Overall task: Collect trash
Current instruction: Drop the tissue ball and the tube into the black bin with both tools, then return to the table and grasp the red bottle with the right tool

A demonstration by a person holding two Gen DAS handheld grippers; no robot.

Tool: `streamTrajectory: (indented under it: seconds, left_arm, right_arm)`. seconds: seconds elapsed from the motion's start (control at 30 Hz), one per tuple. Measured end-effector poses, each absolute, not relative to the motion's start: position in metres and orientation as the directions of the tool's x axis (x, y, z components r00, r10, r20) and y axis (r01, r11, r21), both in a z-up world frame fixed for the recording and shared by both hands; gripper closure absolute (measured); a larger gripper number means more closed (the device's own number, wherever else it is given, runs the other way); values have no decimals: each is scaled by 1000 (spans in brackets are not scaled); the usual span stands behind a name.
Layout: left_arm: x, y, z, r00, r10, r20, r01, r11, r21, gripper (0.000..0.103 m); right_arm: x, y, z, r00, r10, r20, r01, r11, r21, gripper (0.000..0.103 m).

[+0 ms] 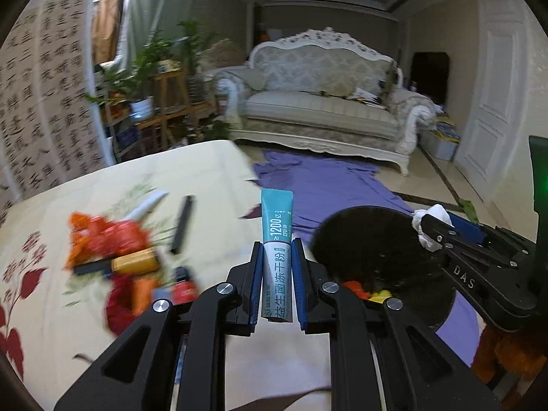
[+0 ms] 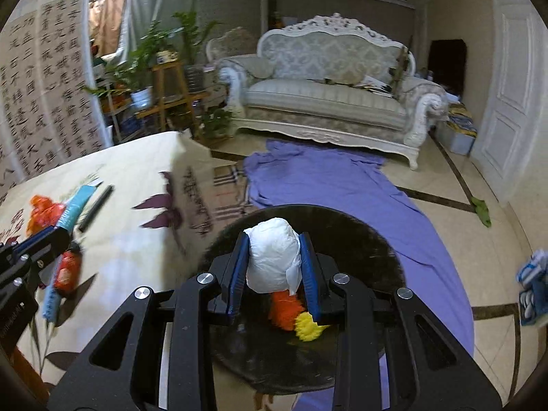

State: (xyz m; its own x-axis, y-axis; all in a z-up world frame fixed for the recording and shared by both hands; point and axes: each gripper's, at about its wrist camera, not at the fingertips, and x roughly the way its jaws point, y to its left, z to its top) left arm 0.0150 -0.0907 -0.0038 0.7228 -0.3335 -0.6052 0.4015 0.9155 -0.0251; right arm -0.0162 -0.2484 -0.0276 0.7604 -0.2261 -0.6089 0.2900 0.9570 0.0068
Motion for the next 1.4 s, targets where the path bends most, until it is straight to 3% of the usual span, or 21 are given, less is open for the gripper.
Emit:
streamTrajectory:
  seconds: [0.5,0.6,0.7,0.83,1.03,1.4]
  left_arm:
    - [46,-166,-26,671,-351,-653,471,882,10,84]
    - [49,-172,-30,660,-347,-666,474,880,11,77]
    - [52,-173,-32,659,-339,-671,463,886,8,58]
    - [53,-175,-33,659,-335,-674,458,889,6,51]
    - [50,-170,-29,672,-321,-668,438,899,9,45]
    - [33,-126,-14,700,-269,-661,375,927,20,45]
  right_arm:
    - [2,-303,-52,730,-245,-638,352,935,44,73]
    - [2,-309,-56,729,-249,-638,361,931,49,67]
    - [2,-315,-57,726,-258,-638,377,925,55,64]
    - [0,-320,-58,722,-265,-639,389,919,58,60]
    - [-1,-323,-58,720,-270,-639,395,917,57,56]
    - [-3,-283,-54,738,-199,-645,325,942,81,56]
